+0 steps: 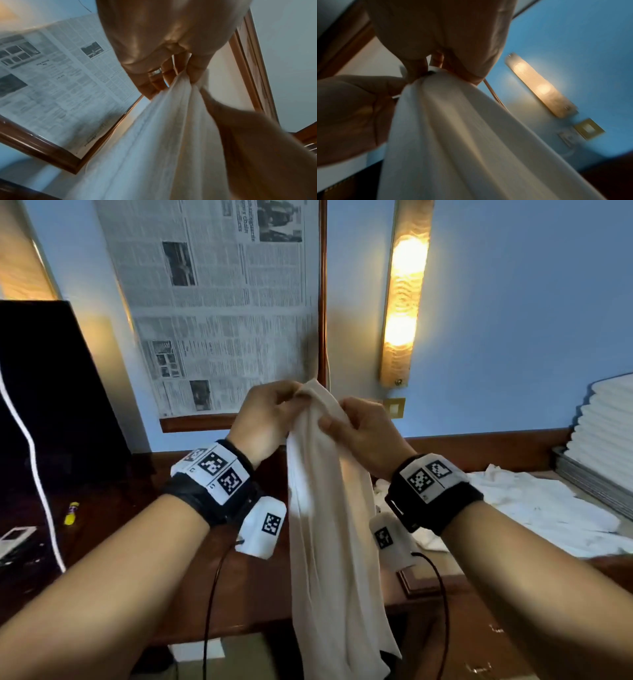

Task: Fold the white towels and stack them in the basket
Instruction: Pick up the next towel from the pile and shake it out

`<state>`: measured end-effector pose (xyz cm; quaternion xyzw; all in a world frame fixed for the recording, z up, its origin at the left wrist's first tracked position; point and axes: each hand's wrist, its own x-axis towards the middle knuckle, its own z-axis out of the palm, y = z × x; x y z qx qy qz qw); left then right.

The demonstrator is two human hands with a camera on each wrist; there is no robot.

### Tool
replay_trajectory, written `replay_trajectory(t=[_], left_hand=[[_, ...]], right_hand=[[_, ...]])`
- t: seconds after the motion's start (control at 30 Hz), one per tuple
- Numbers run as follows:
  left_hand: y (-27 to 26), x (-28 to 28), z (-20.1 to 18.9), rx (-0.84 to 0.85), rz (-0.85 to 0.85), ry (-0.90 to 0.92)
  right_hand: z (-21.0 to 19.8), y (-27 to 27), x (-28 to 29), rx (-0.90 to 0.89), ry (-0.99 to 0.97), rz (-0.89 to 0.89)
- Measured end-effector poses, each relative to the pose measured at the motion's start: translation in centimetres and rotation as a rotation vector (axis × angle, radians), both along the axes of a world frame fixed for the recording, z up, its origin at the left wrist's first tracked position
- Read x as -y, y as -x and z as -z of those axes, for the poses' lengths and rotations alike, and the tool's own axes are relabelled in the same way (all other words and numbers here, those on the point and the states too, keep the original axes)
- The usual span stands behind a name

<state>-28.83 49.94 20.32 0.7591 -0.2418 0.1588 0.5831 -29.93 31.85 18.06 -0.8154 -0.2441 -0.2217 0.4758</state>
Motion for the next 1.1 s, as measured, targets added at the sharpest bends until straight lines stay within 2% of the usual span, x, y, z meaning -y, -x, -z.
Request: replay_trajectory(t=[0.07,0.13,0.3,0.53,0.67,0.77,0.83,0.9,0.97,1.0,1.03,1.1], left_hand=[[-0.8,-1.0,0.2,0.03,-0.074,-0.044],[-1.6,-2.5,0.4,0.038,-0.135,-0.035],[-3.3,-6.7,2.1,0.015,-0.326,0.0],[-3.4,-10.8,4.5,-0.053,-0.651,0.126],[-2.9,-10.9,5.7,-0.06,-0.717,0.054],[-2.9,-9.7,6.2,-0.001,-0.665,-0.019],[-2.7,-8.3,6.0,0.041,-0.599,-0.141],[-2.8,-6.4,5.9,0.071,-0.512,-0.291],[-2.9,-4.6,6.0,0.078,-0.425,-0.397],[-3.0,-3.9,6.1,0.075,-0.379,-0.435],[-3.0,-3.3,6.2,0.07,-0.334,-0.455],[-3.1,-3.0,6.4,0.055,-0.266,-0.45]], right_hand=[[4.1,-0.6,1.7,-0.098,0.076,-0.002],[8.7,-1.5,3.7,-0.156,0.193,0.07],[18.6,-3.8,9.1,-0.197,0.444,0.244],[26.3,-4.7,15.7,-0.606,0.764,0.348],[29.1,-4.7,18.8,-0.787,0.891,0.475],[28.8,-5.2,18.2,-0.792,1.009,0.51],[26.8,-5.6,15.5,-0.66,0.948,0.474],[23.9,-5.5,11.4,-0.435,0.641,0.362],[19.8,-4.5,6.3,-0.212,0.283,0.149],[17.6,-3.8,3.9,-0.11,0.174,0.049],[15.5,-3.1,1.7,-0.043,0.099,-0.041],[12.2,-2.4,-1.6,-0.1,0.004,-0.171]])
